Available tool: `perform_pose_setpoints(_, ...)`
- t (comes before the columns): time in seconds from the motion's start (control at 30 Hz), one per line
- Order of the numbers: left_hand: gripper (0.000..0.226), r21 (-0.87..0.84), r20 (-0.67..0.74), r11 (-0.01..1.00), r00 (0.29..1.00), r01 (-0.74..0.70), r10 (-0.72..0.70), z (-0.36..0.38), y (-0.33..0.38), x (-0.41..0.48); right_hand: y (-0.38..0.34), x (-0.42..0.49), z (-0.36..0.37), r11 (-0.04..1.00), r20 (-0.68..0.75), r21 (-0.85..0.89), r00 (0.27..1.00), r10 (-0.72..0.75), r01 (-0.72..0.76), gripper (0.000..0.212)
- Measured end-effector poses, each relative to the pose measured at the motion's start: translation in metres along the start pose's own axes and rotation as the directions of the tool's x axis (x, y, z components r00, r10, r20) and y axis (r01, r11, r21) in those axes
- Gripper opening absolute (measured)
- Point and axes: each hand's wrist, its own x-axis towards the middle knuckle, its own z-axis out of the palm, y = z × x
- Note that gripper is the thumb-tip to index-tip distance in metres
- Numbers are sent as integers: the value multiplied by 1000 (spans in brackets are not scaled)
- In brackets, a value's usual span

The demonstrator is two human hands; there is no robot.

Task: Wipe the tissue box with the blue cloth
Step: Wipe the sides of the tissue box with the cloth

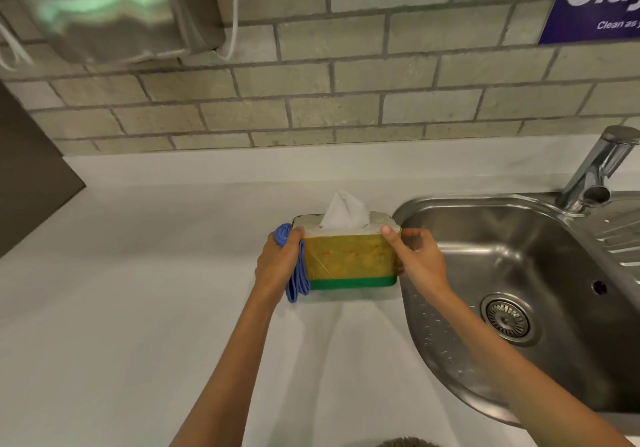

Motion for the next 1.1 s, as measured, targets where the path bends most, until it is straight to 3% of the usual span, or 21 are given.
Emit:
perform_pose_setpoints(0.27,35,54,56,999,998,4,-7,-11,16,10,-23,8,-6,986,175,-29,971,165,-162,119)
perform_pose_setpoints(0.43,39,52,77,998,996,47,-51,-9,18,22,-35,26,-1,961,324,-103,905,276,-256,117)
perform_pose_setpoints(0.57,39,21,83,997,994,68,-70,-8,18,26,-36,38,3,960,426,-99,860,280,-264,110)
perform_pose_setpoints(0.7,38,21,74,999,997,29,-30,-7,18,28,-32,40,10,943,575,70,785,229,-326,81)
perform_pose_setpoints(0.83,34,53,36,998,999,-15,13,-7,14,32,-28,45,8,939,590,61,771,239,-339,106)
perform_pose_setpoints(1.0,39,118,-40,991,997,-65,71,1,9,32,-24,46,4,918,595,101,763,252,-382,98)
perform_pose_setpoints(1.1,36,45,-100,996,992,-76,80,7,3,26,-22,45,4,921,577,103,777,252,-375,93)
